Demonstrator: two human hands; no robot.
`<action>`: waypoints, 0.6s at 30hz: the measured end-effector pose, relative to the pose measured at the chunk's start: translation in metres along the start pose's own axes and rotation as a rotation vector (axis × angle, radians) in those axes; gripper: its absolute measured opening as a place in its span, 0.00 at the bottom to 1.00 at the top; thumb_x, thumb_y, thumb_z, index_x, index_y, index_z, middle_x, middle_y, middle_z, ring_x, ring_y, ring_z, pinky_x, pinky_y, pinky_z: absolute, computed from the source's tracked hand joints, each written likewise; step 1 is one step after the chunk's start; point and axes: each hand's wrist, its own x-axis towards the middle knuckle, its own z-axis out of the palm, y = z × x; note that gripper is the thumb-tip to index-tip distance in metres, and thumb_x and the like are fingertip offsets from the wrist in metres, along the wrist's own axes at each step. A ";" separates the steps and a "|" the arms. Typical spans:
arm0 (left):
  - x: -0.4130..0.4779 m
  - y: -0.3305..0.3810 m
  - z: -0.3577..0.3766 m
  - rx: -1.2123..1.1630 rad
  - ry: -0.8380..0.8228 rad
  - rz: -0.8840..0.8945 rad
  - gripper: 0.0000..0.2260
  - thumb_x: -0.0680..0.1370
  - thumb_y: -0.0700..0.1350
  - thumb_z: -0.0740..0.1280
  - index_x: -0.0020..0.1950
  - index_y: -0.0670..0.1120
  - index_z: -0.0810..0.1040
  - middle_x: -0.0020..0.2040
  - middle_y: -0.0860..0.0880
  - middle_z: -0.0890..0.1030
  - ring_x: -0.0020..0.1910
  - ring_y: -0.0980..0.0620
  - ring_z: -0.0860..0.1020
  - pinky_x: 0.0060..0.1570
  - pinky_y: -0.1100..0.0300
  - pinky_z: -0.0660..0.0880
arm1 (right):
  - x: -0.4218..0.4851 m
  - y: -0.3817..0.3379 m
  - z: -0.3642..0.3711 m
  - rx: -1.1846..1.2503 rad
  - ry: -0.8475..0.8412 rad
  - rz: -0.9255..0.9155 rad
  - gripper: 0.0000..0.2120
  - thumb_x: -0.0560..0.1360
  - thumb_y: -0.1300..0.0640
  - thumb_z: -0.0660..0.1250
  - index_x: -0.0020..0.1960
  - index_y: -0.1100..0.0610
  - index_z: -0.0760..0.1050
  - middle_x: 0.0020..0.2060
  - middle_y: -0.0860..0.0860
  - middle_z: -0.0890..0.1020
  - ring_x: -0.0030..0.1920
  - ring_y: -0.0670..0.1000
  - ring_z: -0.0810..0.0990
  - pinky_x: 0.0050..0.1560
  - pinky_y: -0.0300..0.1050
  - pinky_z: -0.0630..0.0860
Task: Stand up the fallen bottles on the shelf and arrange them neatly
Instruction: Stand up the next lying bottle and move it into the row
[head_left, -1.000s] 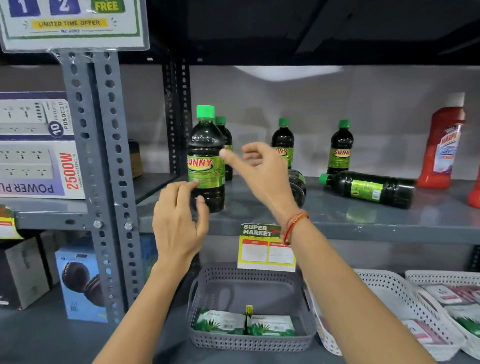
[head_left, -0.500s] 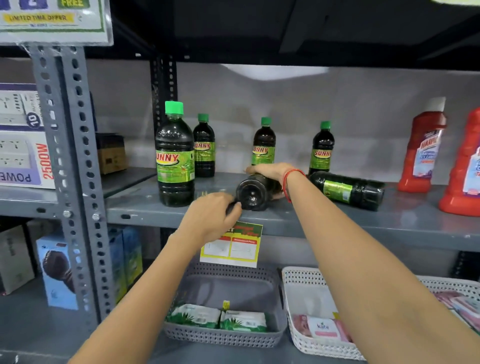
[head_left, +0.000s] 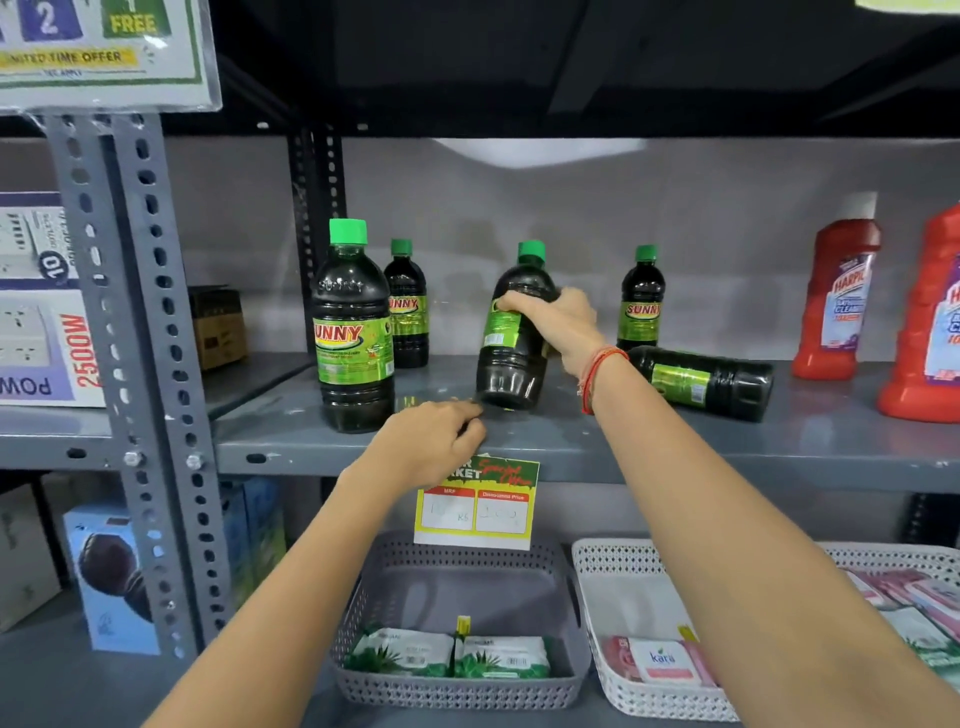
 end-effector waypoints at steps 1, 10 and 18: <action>0.002 0.000 0.000 -0.001 -0.030 0.009 0.23 0.78 0.52 0.48 0.70 0.47 0.67 0.72 0.48 0.69 0.69 0.47 0.68 0.64 0.52 0.67 | 0.000 -0.001 0.000 -0.046 0.029 -0.078 0.13 0.65 0.52 0.75 0.40 0.51 0.71 0.37 0.45 0.77 0.42 0.48 0.77 0.43 0.41 0.72; 0.000 0.000 0.000 0.020 -0.026 0.020 0.24 0.78 0.53 0.47 0.72 0.47 0.65 0.74 0.49 0.66 0.72 0.51 0.64 0.66 0.56 0.64 | 0.006 0.016 0.009 -0.294 0.143 -0.317 0.32 0.63 0.50 0.77 0.62 0.56 0.69 0.56 0.53 0.80 0.58 0.54 0.77 0.52 0.42 0.70; -0.001 0.001 0.000 0.034 0.000 0.014 0.21 0.80 0.50 0.50 0.72 0.48 0.66 0.73 0.50 0.67 0.72 0.51 0.65 0.63 0.56 0.67 | 0.006 0.029 -0.009 -0.030 -0.212 -0.037 0.31 0.67 0.62 0.75 0.66 0.60 0.66 0.55 0.51 0.78 0.52 0.49 0.77 0.49 0.40 0.73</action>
